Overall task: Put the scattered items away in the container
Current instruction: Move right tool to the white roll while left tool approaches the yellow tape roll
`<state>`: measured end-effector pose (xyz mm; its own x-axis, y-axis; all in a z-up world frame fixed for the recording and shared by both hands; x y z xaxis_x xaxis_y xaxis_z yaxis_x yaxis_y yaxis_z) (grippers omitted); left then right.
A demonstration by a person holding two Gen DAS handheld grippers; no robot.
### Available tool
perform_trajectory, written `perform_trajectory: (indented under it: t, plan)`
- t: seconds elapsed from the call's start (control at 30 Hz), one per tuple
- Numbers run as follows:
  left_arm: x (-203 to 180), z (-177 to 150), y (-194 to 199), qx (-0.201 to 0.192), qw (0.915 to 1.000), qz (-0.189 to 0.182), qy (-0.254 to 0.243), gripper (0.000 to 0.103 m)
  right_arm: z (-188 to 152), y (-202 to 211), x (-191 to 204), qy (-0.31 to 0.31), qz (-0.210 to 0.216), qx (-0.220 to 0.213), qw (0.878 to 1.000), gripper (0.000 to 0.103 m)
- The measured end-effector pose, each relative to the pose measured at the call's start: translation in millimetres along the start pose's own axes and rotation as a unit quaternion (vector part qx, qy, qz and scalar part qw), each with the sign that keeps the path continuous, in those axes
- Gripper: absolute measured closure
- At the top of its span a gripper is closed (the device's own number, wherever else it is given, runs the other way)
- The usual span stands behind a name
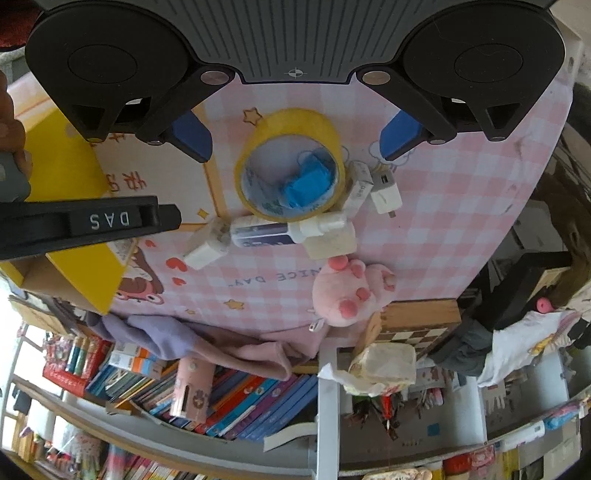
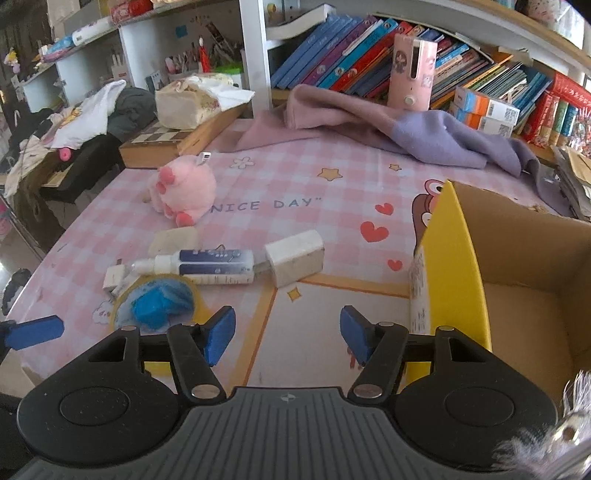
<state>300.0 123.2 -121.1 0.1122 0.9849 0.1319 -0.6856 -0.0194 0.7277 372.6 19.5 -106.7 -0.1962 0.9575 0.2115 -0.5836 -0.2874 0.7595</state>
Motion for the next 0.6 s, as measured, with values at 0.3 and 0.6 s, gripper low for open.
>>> perform_trajectory:
  t: [0.3, 0.6]
  plan:
    - [0.0, 1.9, -20.1, 0.023, 0.9997, -0.01, -0.001, 0.005, 16.3, -31.7, -5.0, -0.012, -0.018, 0.017, 1.0, 0.038]
    - [2.9, -4.1, -32.5, 0.042, 0.999, -0.011, 0.008, 0.005, 26.9, -54.4, 3.3, 0.02, -0.02, 0.029, 0.999, 0.026]
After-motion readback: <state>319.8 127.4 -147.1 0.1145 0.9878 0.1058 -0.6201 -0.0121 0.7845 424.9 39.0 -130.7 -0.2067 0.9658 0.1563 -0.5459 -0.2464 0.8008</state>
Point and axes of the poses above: each gripper's, at about its wrist camera, not at the fingertips, and y roughly against the way its jaws point, x to its left, z to its top, the point moved 10 cm from there along -y, roughly the way its jaws point, and after that the axes turned 14 degrees about -y, right-handed, at the moved point
